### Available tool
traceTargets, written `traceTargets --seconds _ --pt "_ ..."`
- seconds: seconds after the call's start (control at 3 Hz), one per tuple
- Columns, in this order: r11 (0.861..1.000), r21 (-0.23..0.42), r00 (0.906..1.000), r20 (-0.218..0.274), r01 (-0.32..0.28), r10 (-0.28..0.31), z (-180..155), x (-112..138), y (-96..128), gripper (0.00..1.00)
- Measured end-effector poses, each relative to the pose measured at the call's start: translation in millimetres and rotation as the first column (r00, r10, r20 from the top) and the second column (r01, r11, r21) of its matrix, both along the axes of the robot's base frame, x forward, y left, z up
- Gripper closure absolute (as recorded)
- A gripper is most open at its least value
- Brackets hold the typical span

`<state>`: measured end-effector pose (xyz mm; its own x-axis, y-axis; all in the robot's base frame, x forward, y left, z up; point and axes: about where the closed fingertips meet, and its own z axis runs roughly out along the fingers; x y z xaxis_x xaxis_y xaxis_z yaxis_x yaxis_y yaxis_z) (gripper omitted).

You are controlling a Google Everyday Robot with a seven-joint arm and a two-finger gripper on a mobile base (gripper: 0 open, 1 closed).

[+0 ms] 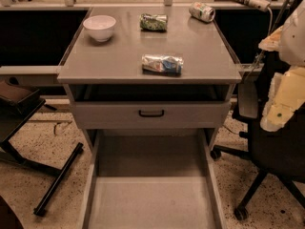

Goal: Place redbull can into middle drawer

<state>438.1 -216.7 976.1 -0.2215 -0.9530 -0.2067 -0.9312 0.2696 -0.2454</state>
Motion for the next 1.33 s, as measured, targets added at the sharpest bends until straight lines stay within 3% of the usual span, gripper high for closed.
traceTargets --seconds 0.67,1.0,1.33 --pt "1.000 0.003 0.9995 0.013 -0.028 0.028 -4 14 6 0.00" --pt "0.997 0.008 0.9959 0.052 -0.075 0.074 -12 52 17 0.00" --pt "0.992 0.062 0.9897 0.102 -0.107 0.100 -19 101 40 0.00"
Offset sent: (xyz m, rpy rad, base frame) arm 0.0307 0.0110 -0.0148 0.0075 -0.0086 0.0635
